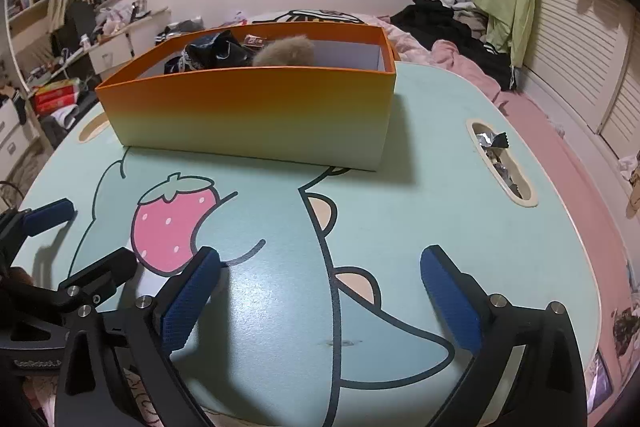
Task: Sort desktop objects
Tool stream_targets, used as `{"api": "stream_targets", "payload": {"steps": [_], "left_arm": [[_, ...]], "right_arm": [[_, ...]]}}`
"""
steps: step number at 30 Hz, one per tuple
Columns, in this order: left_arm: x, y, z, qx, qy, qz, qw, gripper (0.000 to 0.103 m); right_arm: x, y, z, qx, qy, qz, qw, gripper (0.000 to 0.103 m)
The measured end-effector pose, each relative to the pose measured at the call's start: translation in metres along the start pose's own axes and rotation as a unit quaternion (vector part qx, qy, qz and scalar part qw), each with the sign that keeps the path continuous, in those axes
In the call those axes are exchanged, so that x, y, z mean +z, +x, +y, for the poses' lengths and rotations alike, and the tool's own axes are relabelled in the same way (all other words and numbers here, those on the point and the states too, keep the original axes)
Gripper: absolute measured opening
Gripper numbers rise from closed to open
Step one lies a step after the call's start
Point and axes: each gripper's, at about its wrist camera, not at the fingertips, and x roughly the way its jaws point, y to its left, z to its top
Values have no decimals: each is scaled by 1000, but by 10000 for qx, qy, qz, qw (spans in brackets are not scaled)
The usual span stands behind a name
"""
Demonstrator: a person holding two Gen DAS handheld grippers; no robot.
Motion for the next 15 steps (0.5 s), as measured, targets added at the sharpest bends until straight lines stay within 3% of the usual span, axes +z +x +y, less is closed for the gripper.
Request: {"api": "stream_targets", "payload": {"steps": [11, 15], "left_arm": [[-43, -2, 5, 194, -251, 8, 9995, 102], [-38, 0, 6, 195, -248, 12, 9995, 102]], "right_arm": [[3, 0, -3, -7, 5, 3, 10000, 101], [3, -1, -3, -8, 5, 3, 10000, 101]]}}
